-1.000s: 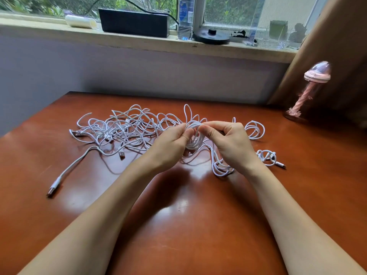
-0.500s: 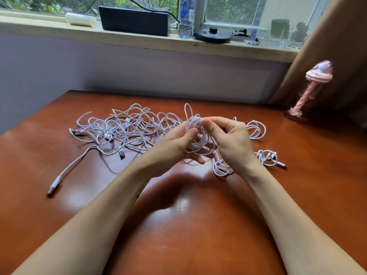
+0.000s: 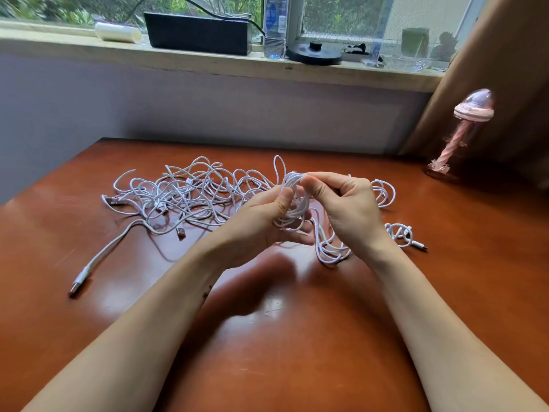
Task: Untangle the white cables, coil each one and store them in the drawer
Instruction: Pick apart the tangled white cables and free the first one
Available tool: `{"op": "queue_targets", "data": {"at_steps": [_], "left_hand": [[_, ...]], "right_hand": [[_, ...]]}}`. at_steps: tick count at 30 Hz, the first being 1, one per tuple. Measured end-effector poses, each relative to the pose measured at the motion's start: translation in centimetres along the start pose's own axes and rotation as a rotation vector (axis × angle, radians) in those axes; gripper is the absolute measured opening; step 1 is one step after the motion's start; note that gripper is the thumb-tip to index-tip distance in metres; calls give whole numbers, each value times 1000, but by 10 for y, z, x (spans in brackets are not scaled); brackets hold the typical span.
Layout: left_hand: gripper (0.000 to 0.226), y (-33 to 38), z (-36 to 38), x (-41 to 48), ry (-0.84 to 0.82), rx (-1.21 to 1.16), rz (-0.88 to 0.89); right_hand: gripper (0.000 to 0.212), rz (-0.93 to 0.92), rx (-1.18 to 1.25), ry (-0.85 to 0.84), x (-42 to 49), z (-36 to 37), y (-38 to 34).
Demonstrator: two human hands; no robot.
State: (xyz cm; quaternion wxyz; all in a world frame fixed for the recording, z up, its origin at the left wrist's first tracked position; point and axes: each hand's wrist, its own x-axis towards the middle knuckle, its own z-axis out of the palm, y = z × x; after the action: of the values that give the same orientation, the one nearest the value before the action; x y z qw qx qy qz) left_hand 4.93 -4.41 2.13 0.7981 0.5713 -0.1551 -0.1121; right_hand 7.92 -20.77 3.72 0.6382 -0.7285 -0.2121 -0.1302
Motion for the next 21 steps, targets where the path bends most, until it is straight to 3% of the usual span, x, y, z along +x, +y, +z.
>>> {"op": "queue_targets", "data": {"at_steps": [8,14,21], "left_hand": [[45,-3,-6,3,-10,152,-11],[35,1,-10,0,36,392,-12],[39,-2,-5,3,57,187,-64]], "right_hand": [[13,-8,-46,1,0,-3,-1],[11,-2,-117,-15,0,-3,2],[12,-13,-83,9,-1,-1,-2]]}}
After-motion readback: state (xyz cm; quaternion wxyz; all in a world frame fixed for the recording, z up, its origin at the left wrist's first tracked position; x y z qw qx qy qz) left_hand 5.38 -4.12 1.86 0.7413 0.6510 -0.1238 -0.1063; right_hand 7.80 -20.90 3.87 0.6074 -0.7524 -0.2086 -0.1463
